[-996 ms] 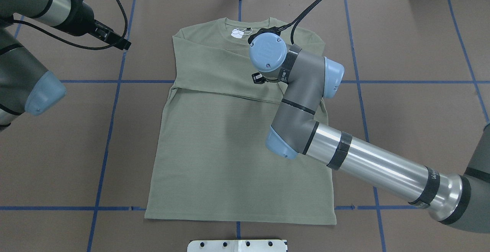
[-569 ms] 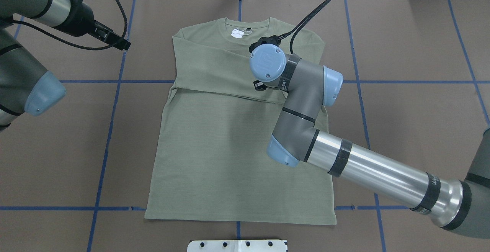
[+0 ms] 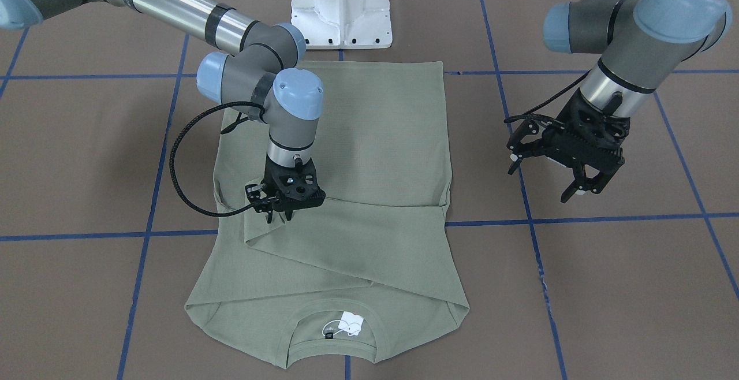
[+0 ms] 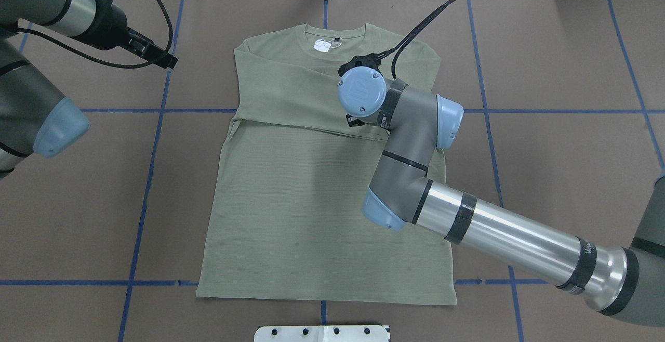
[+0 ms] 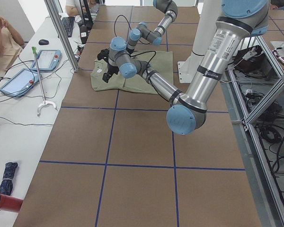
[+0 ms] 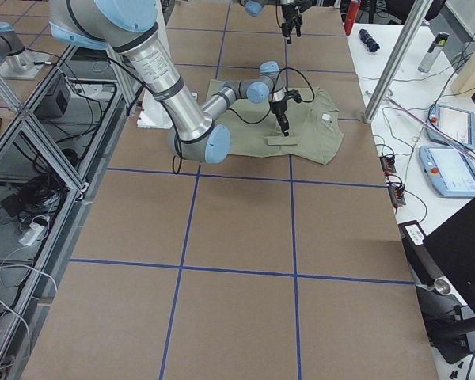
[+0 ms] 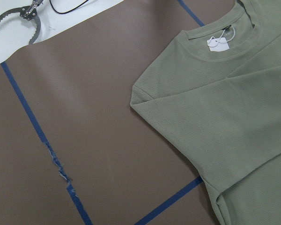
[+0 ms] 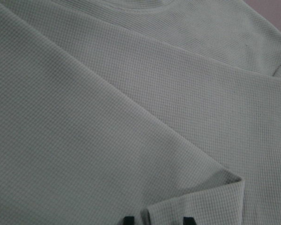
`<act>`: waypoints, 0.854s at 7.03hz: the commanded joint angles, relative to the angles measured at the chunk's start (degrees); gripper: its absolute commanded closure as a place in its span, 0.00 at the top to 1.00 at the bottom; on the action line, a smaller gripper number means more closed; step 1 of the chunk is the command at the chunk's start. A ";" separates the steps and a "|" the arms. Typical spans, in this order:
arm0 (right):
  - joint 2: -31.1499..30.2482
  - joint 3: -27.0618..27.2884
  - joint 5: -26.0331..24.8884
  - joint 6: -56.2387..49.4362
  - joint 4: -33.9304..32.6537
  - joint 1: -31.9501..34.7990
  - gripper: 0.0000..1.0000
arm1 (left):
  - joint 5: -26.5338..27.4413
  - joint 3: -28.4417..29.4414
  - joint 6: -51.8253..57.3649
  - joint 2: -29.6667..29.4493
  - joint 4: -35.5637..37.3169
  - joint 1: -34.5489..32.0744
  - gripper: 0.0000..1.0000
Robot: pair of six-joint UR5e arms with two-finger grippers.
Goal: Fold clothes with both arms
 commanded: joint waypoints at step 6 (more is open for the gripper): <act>-0.16 0.48 -0.02 -0.08 -0.16 -0.01 0.20 | 0.09 0.79 -0.09 0.44 -2.02 0.12 1.00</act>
